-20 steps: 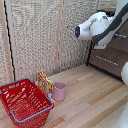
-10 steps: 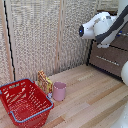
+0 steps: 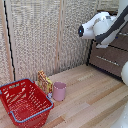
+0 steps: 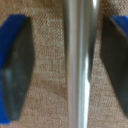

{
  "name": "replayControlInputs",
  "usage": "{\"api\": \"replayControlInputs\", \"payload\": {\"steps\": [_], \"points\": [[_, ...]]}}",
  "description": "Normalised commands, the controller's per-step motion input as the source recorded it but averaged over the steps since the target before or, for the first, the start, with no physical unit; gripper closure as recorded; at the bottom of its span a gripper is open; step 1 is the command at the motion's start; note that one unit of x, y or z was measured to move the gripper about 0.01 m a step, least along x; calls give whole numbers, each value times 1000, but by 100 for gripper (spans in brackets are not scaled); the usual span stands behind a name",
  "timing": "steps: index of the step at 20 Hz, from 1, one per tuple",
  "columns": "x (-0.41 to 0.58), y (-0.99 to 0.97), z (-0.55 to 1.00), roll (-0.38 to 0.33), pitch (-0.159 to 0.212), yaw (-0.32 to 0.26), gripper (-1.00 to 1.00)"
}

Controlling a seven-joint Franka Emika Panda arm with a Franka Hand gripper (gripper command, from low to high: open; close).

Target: Transport the gripper mindfully toward the orange-red bowl and clasp it to elevate with ease. Ensure your robot's arm aligns efficiently with the top drawer's opening. Carefully slide the orange-red bowl into the designated spot with precision. After confirmation, withdraw the gripper gently. Close the drawer smoothly by transitioning the gripper to its handle.

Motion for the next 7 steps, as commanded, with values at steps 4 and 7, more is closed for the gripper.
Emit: {"api": "replayControlInputs", "payload": {"steps": [4, 7], "points": [[120, 238, 53, -48, 2, -30, -100], [243, 625, -68, -102, 31, -52, -100]]}}
